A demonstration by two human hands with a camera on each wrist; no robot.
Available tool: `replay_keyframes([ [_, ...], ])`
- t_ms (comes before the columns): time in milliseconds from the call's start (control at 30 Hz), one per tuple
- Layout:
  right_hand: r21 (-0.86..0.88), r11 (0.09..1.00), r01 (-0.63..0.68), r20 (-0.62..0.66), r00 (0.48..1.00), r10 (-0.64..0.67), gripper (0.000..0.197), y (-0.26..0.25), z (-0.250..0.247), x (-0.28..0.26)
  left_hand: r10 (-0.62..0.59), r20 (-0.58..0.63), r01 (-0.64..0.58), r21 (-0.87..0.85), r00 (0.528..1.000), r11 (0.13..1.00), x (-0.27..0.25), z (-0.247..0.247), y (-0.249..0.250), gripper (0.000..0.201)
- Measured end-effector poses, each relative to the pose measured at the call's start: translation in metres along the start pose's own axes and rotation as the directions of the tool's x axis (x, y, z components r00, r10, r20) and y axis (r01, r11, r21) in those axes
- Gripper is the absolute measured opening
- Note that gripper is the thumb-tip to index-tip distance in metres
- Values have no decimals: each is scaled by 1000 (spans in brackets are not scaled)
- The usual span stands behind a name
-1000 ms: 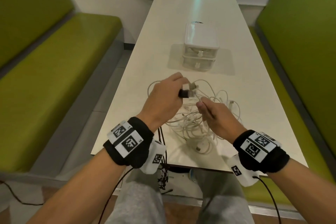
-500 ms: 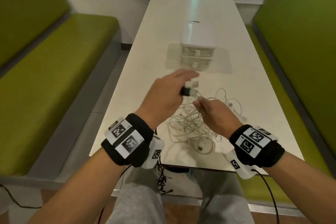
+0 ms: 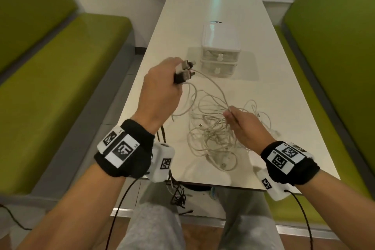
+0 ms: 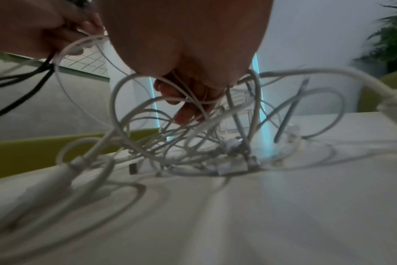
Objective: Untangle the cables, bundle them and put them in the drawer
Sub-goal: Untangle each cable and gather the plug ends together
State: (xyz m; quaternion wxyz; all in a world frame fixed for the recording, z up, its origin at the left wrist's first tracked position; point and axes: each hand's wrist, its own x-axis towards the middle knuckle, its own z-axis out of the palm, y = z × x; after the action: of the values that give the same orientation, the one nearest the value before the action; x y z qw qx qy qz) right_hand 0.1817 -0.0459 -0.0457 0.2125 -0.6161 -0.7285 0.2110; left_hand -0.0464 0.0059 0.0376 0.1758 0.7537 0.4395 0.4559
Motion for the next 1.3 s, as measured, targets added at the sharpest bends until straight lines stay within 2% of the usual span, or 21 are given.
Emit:
replay_keyframes([
  [67,13,1000,-15,9,1000,15,34,-4,-2,2,-57,89,36,218,994,975,2,-1,-5,26],
  [133,-6,1000,-20,-13,1000,20,32,-10,-4,6,-146,108,93,392,983,915,0,1,-9,41],
  [200,-13,999,-41,-24,999,41,33,-15,-5,8,-98,134,44,358,986,933,-7,6,-6,56],
  [267,-40,999,-30,-17,999,29,35,-23,-6,8,72,224,-121,217,972,969,-14,15,2,64],
  [333,-59,998,9,-20,1000,-11,34,-29,-7,8,213,348,-275,138,913,952,-23,24,12,69],
  [367,-55,998,30,-19,999,-31,30,-32,-8,7,247,393,-315,119,886,942,-26,27,15,73],
  [500,-81,995,56,6,998,-56,11,-33,-9,6,197,485,-314,171,852,934,-32,39,15,86],
  [567,-107,992,62,25,998,-60,16,-35,-9,5,194,469,-296,152,862,943,-34,42,14,74],
  [633,-161,981,110,29,994,-107,19,-37,-8,4,198,386,-267,134,901,954,-34,42,16,54],
  [700,-160,975,155,1,988,-157,32,-36,-6,3,153,317,-204,133,936,970,-32,39,15,44],
  [733,-138,978,154,-16,987,-158,39,-36,-5,3,117,285,-150,94,951,984,-32,37,13,40],
  [800,-109,983,145,-58,987,-152,48,-34,-5,4,52,239,-30,-95,970,995,-30,33,13,28],
  [867,-97,984,150,-65,985,-157,47,-34,-7,7,15,173,43,-325,985,945,-27,27,22,23],
  [933,-81,990,115,12,993,-115,39,-33,-8,10,-98,47,107,-568,994,816,-20,14,33,22],
  [1000,-77,997,30,72,997,-24,38,-28,-8,9,-194,-57,103,-686,979,720,-7,-3,36,23],
  [1067,-65,998,3,55,998,1,38,-22,-8,9,-188,-98,90,-610,977,787,7,-18,30,20],
  [1167,-55,998,30,-14,999,-31,30,-22,-9,7,-172,-7,155,-402,985,903,8,-19,23,17],
  [1233,-6,999,44,-63,997,-44,16,-28,-11,5,-166,106,194,-357,980,914,-1,-13,23,15],
  [1267,77,995,56,-73,996,-50,7,-31,-13,3,-156,157,203,-349,975,915,-6,-10,22,14],
  [1300,164,984,74,-74,995,-63,8,-36,-17,0,-145,201,207,-337,969,918,-10,-7,20,13],
])
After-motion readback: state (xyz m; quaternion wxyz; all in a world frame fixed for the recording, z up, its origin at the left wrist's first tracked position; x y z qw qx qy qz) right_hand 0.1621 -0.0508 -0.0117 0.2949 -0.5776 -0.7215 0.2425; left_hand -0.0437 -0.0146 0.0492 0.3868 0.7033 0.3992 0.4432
